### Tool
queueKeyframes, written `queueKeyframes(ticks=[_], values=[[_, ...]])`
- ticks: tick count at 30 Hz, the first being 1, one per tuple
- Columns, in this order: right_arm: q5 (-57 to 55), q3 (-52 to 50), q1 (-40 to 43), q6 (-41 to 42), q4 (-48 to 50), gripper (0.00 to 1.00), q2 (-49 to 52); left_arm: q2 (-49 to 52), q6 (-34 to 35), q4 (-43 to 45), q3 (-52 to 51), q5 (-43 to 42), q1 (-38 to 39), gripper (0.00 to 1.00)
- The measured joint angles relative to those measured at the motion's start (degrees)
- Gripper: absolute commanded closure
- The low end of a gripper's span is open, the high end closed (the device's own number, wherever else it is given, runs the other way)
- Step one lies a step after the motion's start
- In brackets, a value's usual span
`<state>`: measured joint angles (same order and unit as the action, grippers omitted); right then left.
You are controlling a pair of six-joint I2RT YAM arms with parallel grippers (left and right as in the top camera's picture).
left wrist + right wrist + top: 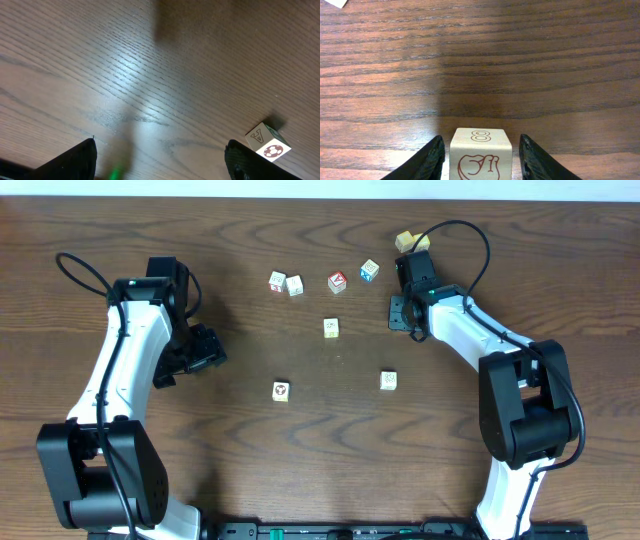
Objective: Lift 4 blocks
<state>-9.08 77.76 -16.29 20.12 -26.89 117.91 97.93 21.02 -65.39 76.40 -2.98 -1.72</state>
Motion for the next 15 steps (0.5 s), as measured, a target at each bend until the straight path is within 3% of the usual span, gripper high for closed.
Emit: queueKeyframes(ticks=[7,15], values=[[-0.02,0.0,0.0,-0.02,-0.09,0.64,0.0,0.0,0.02,0.0,0.0,0.0,0.0,0.18],[-0.02,0.0,0.02,-0.2,-0.39,0.66,0.0,0.0,0.02,0.0,0.0,0.0,0.0,0.18]])
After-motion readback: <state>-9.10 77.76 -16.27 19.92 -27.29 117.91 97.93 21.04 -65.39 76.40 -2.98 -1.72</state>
